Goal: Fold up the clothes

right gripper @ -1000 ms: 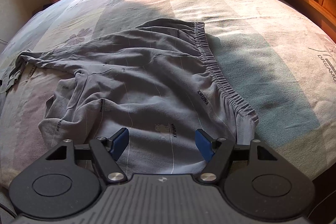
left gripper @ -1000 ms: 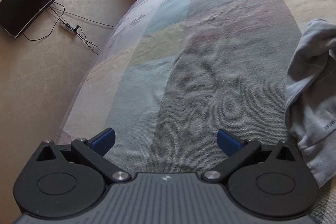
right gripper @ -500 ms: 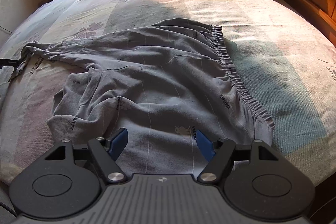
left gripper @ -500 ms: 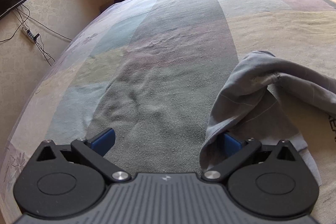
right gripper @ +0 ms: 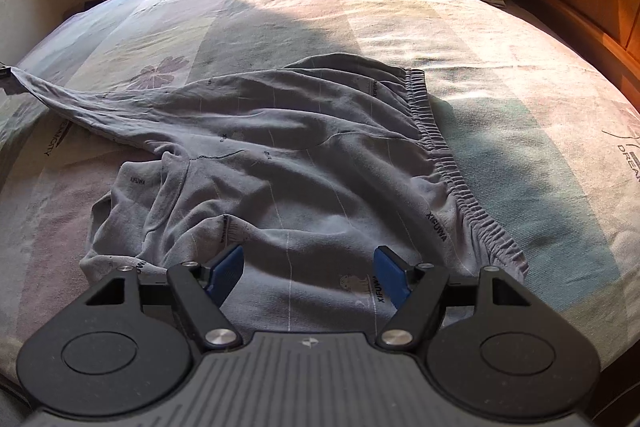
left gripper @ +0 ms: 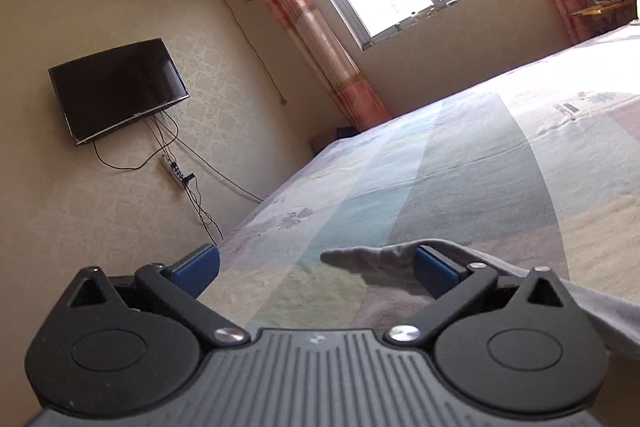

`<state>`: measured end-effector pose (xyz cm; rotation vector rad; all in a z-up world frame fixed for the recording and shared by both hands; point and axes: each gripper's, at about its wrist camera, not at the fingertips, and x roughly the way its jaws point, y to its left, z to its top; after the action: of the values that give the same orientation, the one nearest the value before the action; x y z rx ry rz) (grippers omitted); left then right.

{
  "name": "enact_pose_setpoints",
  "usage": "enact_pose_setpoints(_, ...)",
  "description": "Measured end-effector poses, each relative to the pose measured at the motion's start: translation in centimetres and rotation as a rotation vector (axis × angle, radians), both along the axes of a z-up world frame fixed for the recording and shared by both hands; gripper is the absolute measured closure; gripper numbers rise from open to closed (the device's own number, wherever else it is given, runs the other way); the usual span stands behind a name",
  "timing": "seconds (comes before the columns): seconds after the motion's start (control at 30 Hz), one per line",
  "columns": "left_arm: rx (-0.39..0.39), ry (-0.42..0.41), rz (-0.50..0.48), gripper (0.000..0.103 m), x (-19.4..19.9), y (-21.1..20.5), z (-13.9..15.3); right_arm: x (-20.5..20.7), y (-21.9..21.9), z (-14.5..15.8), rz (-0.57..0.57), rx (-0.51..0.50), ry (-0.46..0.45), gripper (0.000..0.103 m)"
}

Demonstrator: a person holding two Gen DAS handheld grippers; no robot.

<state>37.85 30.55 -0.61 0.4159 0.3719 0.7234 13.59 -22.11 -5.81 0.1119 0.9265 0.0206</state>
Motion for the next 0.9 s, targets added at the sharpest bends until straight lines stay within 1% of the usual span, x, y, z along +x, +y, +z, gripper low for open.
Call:
enact_pose_setpoints(0.07, -0.018, 0.018, -0.004, 0.0, -0.4, 0.4, 0.2, -0.1, 0.3, 0.0, 0.01, -0.005, 0.001, 0.027)
enact_pose_setpoints(0.17, -0.015, 0.073, 0.002, 0.0, -1.0, 0.9, -0.6, -0.2, 0.5, 0.1, 0.021, 0.0, -0.004, 0.027)
enact_pose_setpoints(0.27, -0.048, 0.13, -0.011, 0.0, -1.3, 1.1, -1.1, -0.3, 0.4, 0.2, 0.024, 0.008, -0.009, 0.027)
enact_pose_setpoints(0.33, -0.081, 0.161, -0.049, 0.0, -1.3, 0.6, -1.4, -0.4, 0.3, 0.3, 0.024, 0.012, -0.012, 0.027)
enact_pose_setpoints(0.43, -0.115, 0.177, -0.118, 0.0, -0.5, -0.8, -1.4, -0.5, 0.3, 0.3, 0.022, 0.014, -0.013, 0.026)
enact_pose_setpoints(0.5, -0.13, 0.177, -0.17, 0.0, 0.6, -2.5, -1.8, -0.5, 0.3, 0.1, 0.019, 0.015, -0.008, 0.026)
enact_pose_setpoints(0.67, -0.113, 0.266, -0.216, 0.0, 5.9, -5.3, -4.4, -0.2, -0.1, -0.4, -0.001, 0.008, 0.005, 0.026)
enact_pose_setpoints(0.8, -0.077, 0.355, -0.125, 0.0, 9.7, -5.1, -7.5, 0.4, -0.6, -0.4, -0.027, 0.002, 0.005, 0.026)
enact_pose_setpoints(0.9, -0.048, 0.347, -0.049, 0.0, 9.9, -3.5, -8.0, 0.8, -0.9, -0.3, -0.047, -0.003, 0.005, 0.026)
